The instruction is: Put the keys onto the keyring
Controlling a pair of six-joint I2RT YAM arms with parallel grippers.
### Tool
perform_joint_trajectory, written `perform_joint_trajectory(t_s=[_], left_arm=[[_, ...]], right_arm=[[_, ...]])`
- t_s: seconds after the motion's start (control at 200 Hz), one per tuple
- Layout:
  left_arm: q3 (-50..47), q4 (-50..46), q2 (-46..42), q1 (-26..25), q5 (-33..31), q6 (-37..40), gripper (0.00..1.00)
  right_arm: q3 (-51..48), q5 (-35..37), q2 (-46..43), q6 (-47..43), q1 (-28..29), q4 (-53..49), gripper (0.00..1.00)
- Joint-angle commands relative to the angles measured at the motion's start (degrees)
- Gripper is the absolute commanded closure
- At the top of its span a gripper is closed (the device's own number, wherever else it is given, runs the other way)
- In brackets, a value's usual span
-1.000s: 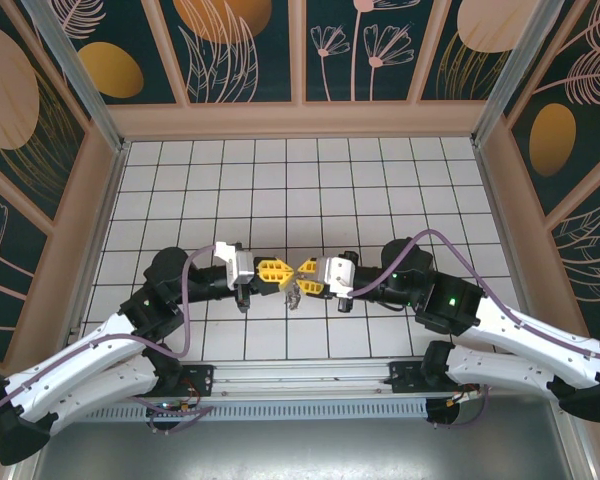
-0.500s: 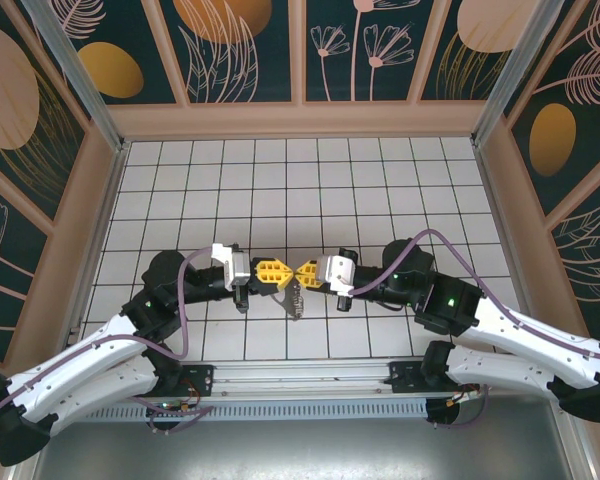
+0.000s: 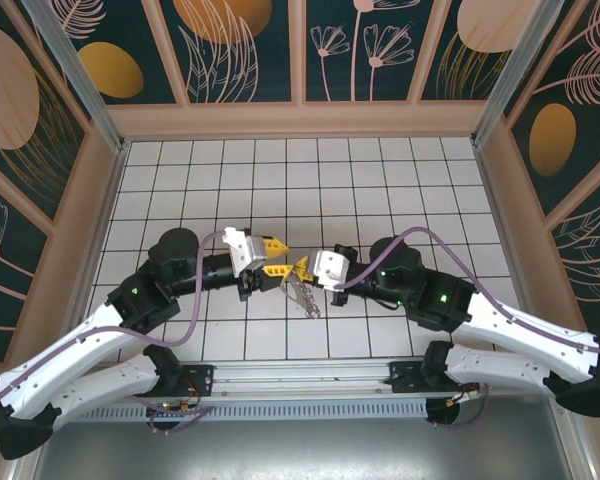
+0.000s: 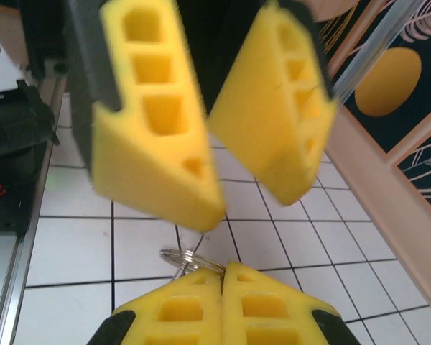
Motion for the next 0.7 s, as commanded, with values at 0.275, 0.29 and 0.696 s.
perform_joint_trajectory(t_s=[0.275, 0.29, 0.696], left_arm=[[4.6, -10.5, 1.8, 0.3, -1.8, 2.5, 0.73], [4.6, -10.1, 1.6, 0.3, -1.9, 2.1, 0.73], [0.1, -0.6, 0.8, 0.2, -5.0, -2.6, 0.73]], right_arm=[[1.9, 11.9, 0.1, 1.6, 1.4, 2.0, 1.00], [1.7, 12.2, 0.0, 1.8, 1.3, 2.3, 1.00], [0.6, 19.5, 2.7, 4.5, 0.7, 7.0, 1.00]])
